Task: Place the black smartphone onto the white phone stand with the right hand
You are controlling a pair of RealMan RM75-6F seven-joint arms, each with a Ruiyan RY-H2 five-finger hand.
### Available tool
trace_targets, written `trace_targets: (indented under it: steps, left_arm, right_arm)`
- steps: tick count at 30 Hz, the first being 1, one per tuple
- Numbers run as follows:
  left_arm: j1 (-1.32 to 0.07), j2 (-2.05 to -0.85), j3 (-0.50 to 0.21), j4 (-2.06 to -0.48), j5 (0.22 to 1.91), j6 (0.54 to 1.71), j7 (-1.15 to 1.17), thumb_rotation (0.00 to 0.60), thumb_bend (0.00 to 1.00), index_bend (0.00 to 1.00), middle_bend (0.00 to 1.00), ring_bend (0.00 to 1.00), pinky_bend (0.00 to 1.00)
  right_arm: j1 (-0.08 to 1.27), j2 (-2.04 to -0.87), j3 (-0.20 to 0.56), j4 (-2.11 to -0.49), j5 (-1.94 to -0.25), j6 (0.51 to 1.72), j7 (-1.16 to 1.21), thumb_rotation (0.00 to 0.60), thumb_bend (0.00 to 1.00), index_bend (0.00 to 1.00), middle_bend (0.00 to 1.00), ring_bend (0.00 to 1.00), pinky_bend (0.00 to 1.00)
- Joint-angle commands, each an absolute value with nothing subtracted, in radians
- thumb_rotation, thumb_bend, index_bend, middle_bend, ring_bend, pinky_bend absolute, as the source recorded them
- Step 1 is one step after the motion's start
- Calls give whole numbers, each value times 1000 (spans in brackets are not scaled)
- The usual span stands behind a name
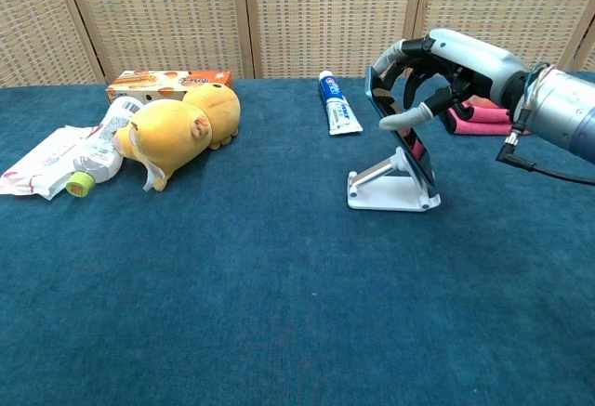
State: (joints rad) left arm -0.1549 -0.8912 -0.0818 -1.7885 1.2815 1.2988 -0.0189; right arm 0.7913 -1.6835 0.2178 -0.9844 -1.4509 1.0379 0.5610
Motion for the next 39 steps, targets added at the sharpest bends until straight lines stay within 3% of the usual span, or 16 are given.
trace_targets:
  steps: [1,31,39]
  left_arm:
    - [-156,-891,-82,-1790,1279,1296,-18,600,0,0,0,0,0]
    - [-159,-892,-80,-1799,1279,1295,-4,600,0,0,0,0,0]
    - [-159,-890,-78,-1793,1282,1293,-14,600,0,0,0,0,0]
  right_arm:
    - [790,-1698,216,-961,-1453,1050,584,600,388,472,578,506,282]
    - [728,-1786,180,-844,-1457,1123,678,600,401,472,578,506,282]
    - [729,-1791,205,-834,-1445,1139,693,600,399,473,578,506,282]
